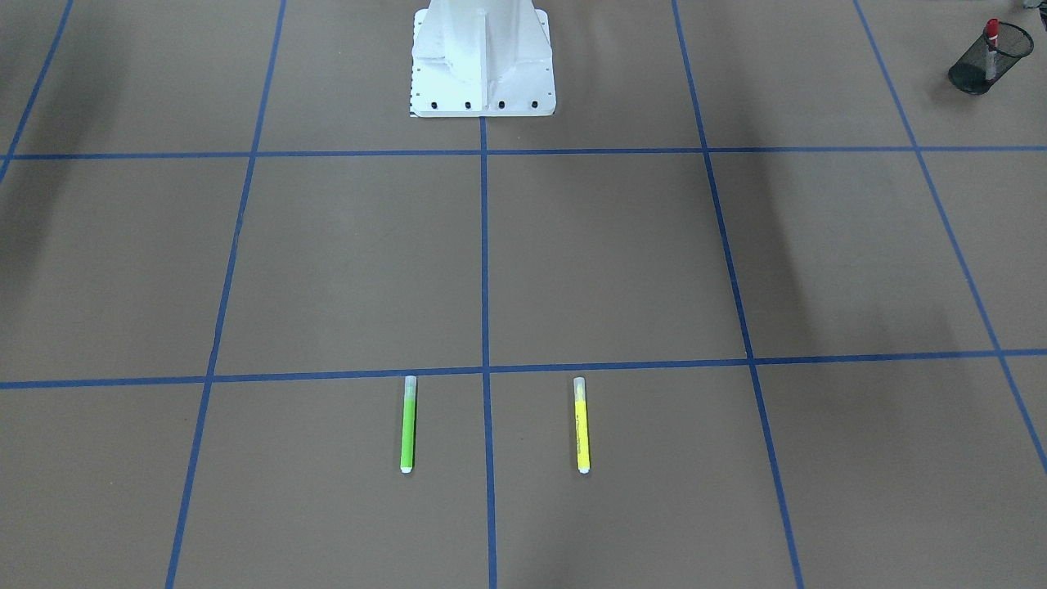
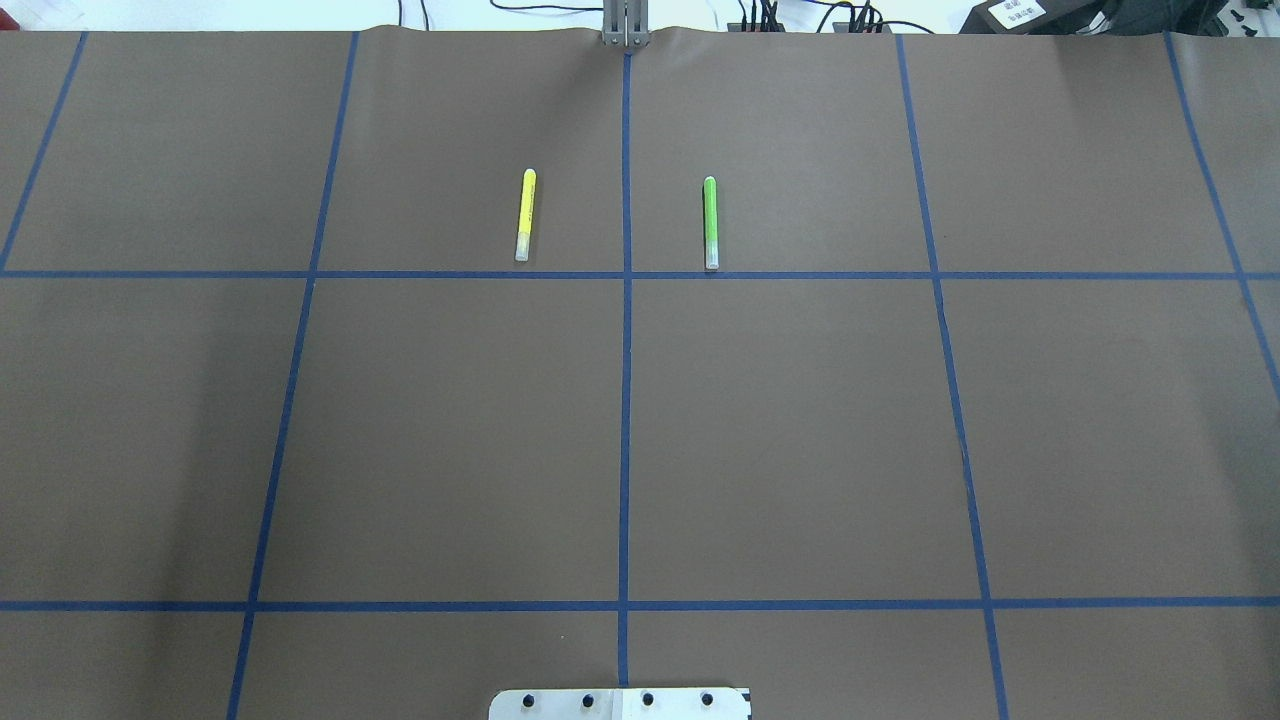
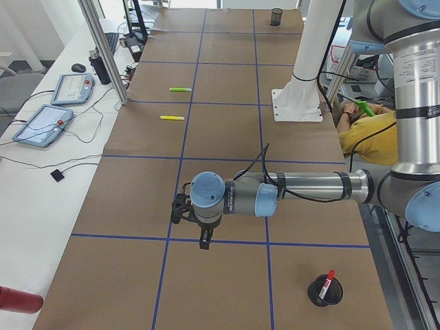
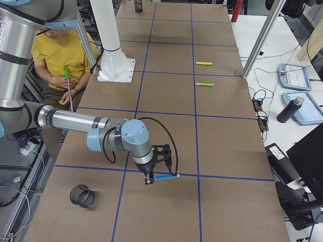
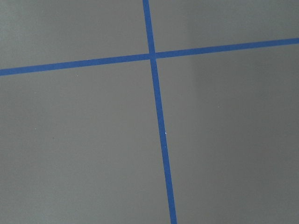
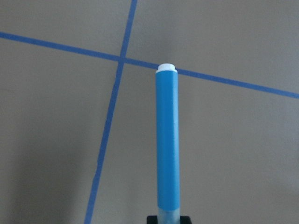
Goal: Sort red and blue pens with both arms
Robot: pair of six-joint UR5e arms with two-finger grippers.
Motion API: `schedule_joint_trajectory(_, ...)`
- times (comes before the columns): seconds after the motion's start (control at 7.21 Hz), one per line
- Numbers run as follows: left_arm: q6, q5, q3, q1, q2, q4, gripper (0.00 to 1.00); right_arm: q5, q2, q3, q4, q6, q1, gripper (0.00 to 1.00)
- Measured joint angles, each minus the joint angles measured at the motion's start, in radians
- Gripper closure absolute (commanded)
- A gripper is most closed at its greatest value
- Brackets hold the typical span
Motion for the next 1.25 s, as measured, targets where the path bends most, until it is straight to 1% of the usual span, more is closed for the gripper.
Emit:
schedule_joint_trajectory(0.28,0.001,-0.006,0.0,0.0,-0.002,-0.001,0.0,0.068,-0.067,0.004,-0.086,-0.047,0.114,1.0)
schedule_joint_trajectory(0.69,0.002,-0.032,0.0,0.0,-0.003,0.0,0.0,0.191,-0.181,-0.002,-0.21,-0.049,0.284,1.0)
schedule_joint_trajectory(0.83,0.002,-0.034,0.0,0.0,-0.004,-0.001,0.0,0.229,-0.197,0.004,-0.287,-0.049,0.338,1.0)
schedule_joint_trajectory(0.97,0.002,-0.038,0.0,0.0,-0.004,-0.001,0.0,0.247,-0.204,0.011,-0.365,-0.051,0.387,1.0)
schedule_joint_trajectory(1.25,0.002,-0.046,0.0,0.001,-0.004,-0.002,0.0,0.256,-0.208,0.055,-0.572,-0.052,0.482,1.0)
